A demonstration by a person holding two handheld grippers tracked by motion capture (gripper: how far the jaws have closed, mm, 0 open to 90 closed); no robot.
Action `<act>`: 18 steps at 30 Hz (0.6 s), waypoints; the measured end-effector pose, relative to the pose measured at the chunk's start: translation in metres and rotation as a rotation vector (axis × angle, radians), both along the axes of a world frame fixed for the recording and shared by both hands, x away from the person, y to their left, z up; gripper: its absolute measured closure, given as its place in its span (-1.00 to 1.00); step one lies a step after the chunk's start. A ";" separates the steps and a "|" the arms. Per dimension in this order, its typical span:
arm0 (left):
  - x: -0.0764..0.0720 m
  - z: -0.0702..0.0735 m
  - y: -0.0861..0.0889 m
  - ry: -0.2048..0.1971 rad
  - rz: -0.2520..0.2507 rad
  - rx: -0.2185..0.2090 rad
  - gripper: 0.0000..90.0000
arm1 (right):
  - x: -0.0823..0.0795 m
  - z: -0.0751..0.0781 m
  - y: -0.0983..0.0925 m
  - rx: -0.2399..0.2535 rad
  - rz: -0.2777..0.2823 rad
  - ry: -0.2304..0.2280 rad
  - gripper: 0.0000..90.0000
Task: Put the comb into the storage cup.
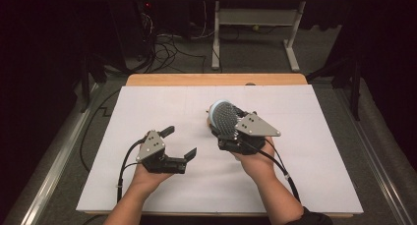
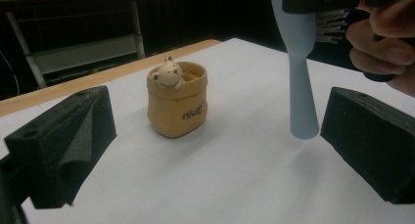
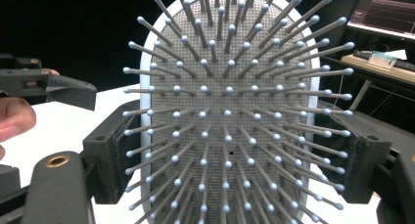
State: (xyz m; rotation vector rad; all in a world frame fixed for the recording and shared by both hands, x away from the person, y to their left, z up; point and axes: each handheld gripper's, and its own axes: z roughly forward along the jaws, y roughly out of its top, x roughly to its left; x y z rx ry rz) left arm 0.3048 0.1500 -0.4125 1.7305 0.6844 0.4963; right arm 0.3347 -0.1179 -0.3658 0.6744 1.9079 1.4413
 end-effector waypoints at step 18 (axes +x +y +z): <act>-0.006 0.015 0.001 -0.009 -0.017 -0.038 -0.98 | -0.003 -0.009 0.019 -0.004 0.038 -0.008 -0.54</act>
